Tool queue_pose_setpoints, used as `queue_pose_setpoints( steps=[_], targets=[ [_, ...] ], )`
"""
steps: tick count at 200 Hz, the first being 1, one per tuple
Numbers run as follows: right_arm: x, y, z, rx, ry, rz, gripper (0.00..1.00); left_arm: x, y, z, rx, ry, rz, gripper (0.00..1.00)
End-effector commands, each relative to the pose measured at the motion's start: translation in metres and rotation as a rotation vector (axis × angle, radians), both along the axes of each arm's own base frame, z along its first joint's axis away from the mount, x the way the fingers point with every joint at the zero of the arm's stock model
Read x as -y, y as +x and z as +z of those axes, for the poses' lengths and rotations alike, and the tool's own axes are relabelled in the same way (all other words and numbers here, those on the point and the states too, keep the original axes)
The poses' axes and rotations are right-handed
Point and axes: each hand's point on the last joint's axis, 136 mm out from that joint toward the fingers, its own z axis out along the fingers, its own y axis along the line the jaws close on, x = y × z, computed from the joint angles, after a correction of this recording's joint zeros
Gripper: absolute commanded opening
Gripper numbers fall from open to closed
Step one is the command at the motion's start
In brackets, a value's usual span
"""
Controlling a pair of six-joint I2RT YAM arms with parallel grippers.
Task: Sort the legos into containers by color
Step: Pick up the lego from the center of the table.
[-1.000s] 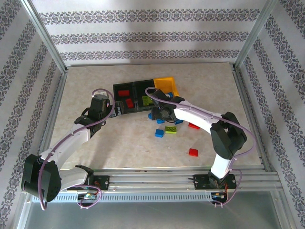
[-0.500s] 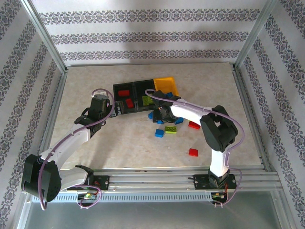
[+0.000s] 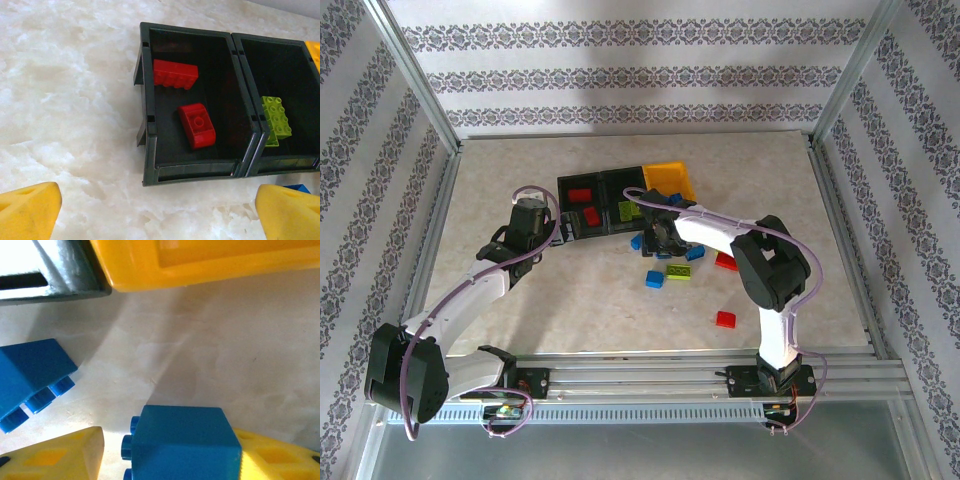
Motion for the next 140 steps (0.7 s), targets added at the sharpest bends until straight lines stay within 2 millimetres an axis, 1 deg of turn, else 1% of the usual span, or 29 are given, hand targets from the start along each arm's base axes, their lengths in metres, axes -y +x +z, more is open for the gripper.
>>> queue_pose_setpoints(
  steps=[1,33,50,56,74,105,140],
  targets=[
    [-0.002,0.005,-0.003,-0.007,0.006,0.003,0.58,-0.007,-0.003,-0.004,-0.015,0.003,0.025,1.0],
    [-0.002,0.004,-0.005,-0.009,0.003,0.002,0.53,-0.007,-0.003,-0.004,-0.015,0.004,0.023,0.99],
    [-0.001,0.004,-0.005,-0.011,0.0,0.002,0.48,-0.007,-0.003,-0.003,-0.013,0.003,0.024,0.99],
    [-0.001,0.004,-0.004,-0.01,-0.001,0.001,0.46,-0.007,-0.003,-0.003,-0.013,0.004,0.024,0.99],
    [0.001,0.005,0.003,0.005,-0.004,-0.003,0.43,-0.007,-0.003,-0.002,-0.011,0.005,0.024,0.99],
    [0.007,0.009,0.029,0.067,-0.009,-0.01,0.41,-0.008,-0.003,0.0,-0.005,0.006,0.025,1.0],
    [0.018,0.022,0.071,0.175,0.001,-0.033,0.4,-0.007,-0.002,0.001,0.001,0.003,0.02,1.0]
  ],
)
